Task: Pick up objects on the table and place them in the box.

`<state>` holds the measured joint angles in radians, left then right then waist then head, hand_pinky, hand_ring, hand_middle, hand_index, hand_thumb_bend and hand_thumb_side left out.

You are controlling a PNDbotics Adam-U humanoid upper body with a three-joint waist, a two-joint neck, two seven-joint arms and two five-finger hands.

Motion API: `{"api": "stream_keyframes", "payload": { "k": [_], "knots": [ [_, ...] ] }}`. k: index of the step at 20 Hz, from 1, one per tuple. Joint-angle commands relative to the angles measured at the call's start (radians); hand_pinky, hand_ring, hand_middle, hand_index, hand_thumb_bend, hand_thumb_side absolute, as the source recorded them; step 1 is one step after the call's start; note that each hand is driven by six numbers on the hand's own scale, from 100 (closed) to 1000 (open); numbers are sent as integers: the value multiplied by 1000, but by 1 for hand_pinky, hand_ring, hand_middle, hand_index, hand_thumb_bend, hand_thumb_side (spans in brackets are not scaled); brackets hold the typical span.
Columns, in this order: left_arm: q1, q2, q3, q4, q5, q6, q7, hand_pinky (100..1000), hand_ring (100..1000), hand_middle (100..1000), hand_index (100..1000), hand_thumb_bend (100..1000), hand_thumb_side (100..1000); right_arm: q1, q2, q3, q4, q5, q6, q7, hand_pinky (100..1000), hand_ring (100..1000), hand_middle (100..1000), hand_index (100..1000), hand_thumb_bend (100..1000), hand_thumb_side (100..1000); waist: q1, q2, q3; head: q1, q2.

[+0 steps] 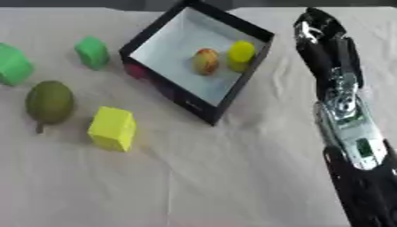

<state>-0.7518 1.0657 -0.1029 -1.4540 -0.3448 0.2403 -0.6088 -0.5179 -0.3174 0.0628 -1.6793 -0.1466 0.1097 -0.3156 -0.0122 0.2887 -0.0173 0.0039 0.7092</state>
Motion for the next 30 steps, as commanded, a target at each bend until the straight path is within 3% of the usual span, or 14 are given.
{"api": "stream_keyframes", "payload": {
  "k": [1, 9, 14, 22, 30],
  "knots": [
    [-27, 34, 2, 6, -25, -38, -54, 828, 867, 776, 811, 632, 100, -8, -30, -5, -25, 3, -1, 0, 797, 782, 734, 836, 100, 479, 2, -12, 1, 9, -22],
    [-75, 11, -57, -15, -146, -129, -63, 861, 872, 779, 815, 753, 100, -6, -33, -3, -27, 2, 2, 1, 797, 782, 734, 835, 100, 479, -3, -6, 1, 18, -37],
    [-123, -24, -99, 9, -222, -179, -83, 871, 876, 782, 824, 781, 100, -7, -32, -1, -28, 2, 2, 4, 797, 783, 734, 835, 100, 480, -5, -3, 0, 22, -41],
    [-187, -76, -127, 72, -289, -223, -88, 877, 877, 785, 816, 777, 100, -10, -30, 1, -29, 1, 2, 6, 797, 783, 733, 834, 100, 481, -7, -1, -2, 27, -48],
    [-202, -87, -139, 110, -346, -267, -133, 876, 857, 765, 759, 702, 100, -13, -30, 3, -29, -1, 2, 6, 797, 783, 733, 834, 100, 485, -7, 5, -5, 29, -56]
  ]
}}
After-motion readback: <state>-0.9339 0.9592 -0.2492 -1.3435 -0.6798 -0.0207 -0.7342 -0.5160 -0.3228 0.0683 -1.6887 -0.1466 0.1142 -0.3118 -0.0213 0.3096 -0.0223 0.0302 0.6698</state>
